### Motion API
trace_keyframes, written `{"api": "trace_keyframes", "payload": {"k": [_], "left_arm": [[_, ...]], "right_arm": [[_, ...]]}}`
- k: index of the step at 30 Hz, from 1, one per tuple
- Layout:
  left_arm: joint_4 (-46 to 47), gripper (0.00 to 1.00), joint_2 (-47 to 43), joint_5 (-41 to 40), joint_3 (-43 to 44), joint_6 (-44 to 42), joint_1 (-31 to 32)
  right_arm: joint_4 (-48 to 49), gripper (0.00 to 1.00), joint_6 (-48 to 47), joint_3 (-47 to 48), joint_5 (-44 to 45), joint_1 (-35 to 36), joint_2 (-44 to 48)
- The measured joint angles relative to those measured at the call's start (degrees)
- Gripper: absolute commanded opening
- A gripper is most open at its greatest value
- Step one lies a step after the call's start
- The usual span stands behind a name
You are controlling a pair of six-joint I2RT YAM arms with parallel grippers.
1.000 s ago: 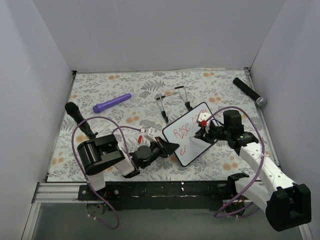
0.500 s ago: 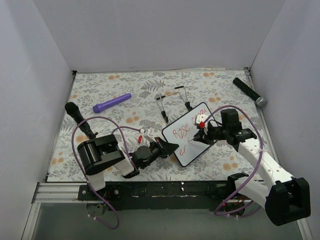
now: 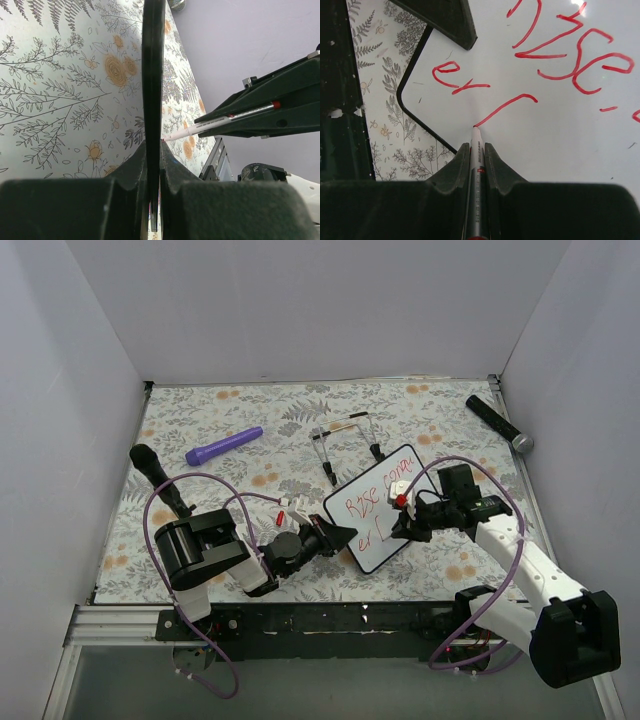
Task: Write a sentence on the whiteboard
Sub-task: Write on the whiteboard with the whiteboard.
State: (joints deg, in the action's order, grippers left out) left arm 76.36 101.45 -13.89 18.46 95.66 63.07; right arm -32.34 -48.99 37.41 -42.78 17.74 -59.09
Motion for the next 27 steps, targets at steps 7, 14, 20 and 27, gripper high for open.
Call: {"api": "trace_keyframes", "payload": {"k": [7,14,20,27], "left_arm": [[0.0,0.0,0.0,0.1,0.0,-0.8,0.0],[0.4,0.0,0.0,0.4,0.0,-0.7,0.0],[0.4,0.0,-0.2,0.4,0.0,-0.7,0.0],[0.4,0.0,-0.2,0.5,0.0,-0.7,0.0]], "right_arm": [[-4.9,0.01,-2.4,0.0,-0.3,1.2,-1.9],[-4.7,0.01,-1.6,0.9,-1.2,2.9,-1.4],[0.5,0.01,1.6,2.5,-1.0,1.6,1.9],[3.2,0.01,3.9,2.6,-0.8,1.1,0.7]]}}
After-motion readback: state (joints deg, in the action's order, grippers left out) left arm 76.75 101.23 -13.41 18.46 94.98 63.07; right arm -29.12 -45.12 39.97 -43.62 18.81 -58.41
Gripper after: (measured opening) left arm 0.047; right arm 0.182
